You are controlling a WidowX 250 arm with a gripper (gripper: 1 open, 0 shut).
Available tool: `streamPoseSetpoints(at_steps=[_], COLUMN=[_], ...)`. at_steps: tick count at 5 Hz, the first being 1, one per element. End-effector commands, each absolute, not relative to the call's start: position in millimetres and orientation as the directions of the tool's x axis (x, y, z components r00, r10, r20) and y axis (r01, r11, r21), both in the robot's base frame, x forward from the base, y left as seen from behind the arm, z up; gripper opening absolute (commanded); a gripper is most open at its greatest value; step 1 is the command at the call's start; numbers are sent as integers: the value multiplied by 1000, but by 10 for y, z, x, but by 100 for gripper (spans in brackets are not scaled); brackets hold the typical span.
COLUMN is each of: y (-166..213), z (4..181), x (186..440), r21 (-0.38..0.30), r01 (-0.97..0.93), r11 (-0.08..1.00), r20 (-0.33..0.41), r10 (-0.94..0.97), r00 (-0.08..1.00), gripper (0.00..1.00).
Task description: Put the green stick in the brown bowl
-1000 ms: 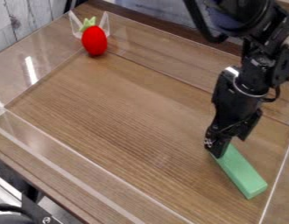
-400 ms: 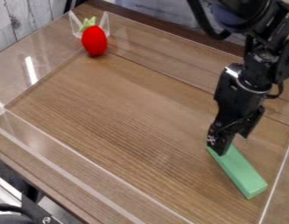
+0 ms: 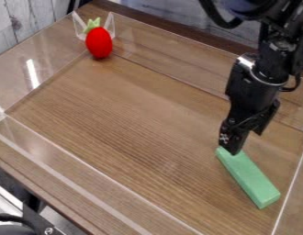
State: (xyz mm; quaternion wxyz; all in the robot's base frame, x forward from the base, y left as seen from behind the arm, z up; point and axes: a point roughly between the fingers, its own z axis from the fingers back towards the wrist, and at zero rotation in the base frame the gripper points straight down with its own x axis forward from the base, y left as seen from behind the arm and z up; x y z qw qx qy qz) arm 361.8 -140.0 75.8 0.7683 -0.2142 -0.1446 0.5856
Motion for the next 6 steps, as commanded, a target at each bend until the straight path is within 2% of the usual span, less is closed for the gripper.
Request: streamPoseSetpoints(at_steps=[1,2,3,4,6], y=[-1439,-1452,-1477,-1483,-1380], z=[1206,1282,1307,1333,1294], x=[3651,3597,3562,3523,3365], r21=[-572,-563,-556,-549,-536], r01=[-804,-817,-824,-830,-817], r11=[163,123,107,95,211], r20=[-41,-45,-47,-49,-48], r10=[973,983,986,988,959], r00=[227,178,160,145,279], gripper=[100,0,100,100,100])
